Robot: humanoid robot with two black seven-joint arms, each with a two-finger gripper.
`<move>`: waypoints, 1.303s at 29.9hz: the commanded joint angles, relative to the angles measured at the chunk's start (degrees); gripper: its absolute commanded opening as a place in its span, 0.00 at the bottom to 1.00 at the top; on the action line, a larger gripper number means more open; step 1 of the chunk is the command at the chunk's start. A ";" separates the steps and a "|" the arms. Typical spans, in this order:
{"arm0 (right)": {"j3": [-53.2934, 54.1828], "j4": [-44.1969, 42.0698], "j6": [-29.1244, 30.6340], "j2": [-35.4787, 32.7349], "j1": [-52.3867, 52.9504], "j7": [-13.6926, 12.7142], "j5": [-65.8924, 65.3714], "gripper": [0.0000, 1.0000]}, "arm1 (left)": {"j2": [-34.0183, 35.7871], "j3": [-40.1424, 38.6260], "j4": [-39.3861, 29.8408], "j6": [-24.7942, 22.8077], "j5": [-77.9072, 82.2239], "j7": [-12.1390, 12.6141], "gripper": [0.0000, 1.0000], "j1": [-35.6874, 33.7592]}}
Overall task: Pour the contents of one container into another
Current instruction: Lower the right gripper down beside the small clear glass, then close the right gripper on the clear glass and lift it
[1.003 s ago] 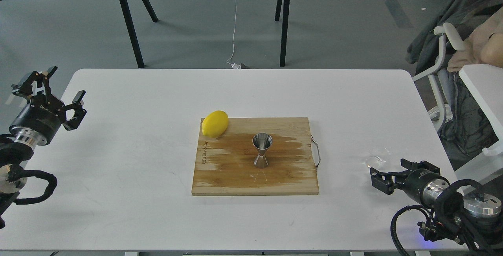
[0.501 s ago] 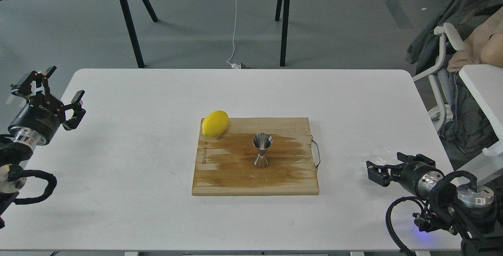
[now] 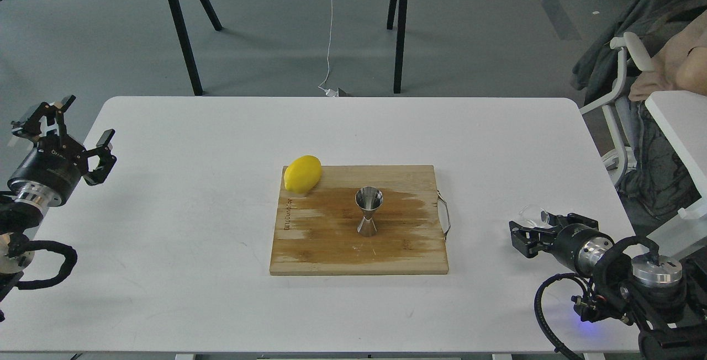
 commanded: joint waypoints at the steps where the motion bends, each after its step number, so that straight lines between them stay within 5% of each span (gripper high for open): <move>1: 0.01 0.00 0.15 0.01 0.00 0.02 0.00 0.52 | -0.01 0.00 0.07 0.00 0.00 0.01 0.87 -0.09; 9: -0.08 0.00 0.59 0.01 -0.18 0.02 -0.17 0.39 | -0.01 -0.09 0.60 0.00 -0.09 0.01 0.87 -0.09; 20: 0.09 6.40 4.98 -0.17 1.22 0.02 -1.83 0.36 | -0.01 0.00 0.86 0.00 -0.09 0.01 0.87 -0.09; 39: -12.38 15.56 11.66 9.23 15.46 0.02 -36.18 0.35 | -0.80 0.00 0.86 0.00 0.00 0.01 0.87 -0.09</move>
